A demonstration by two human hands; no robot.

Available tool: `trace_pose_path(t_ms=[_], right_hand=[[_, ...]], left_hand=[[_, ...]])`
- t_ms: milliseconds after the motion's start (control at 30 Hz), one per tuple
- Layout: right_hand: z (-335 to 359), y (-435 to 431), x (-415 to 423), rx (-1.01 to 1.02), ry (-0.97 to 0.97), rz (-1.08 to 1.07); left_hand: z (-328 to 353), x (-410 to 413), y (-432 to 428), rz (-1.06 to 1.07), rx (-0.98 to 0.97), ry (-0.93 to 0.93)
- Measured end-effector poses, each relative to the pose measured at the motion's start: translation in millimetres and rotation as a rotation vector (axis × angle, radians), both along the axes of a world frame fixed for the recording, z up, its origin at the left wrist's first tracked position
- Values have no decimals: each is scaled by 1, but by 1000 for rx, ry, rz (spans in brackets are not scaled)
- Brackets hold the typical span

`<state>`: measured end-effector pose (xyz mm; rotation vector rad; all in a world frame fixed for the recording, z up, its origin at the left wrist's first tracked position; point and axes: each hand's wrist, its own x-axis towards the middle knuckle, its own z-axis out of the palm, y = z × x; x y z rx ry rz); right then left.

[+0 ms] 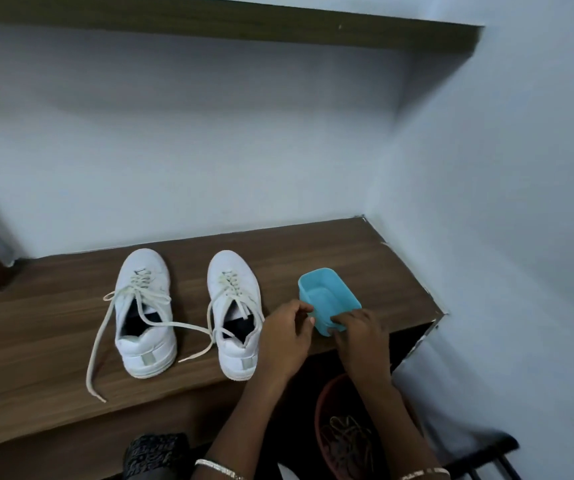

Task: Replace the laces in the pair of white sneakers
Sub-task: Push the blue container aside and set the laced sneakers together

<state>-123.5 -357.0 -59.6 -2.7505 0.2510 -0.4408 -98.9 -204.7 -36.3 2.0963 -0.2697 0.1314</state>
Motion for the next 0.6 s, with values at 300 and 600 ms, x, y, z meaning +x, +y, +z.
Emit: trace_pose_path(t_ms=[300,600], right_hand=[[9,-50,18,75,-175,5],[8,-130,33,101,-75,-226]], left_hand=[[0,16,-47,-93,84,12],[-3,36,-72,-116,76,40]])
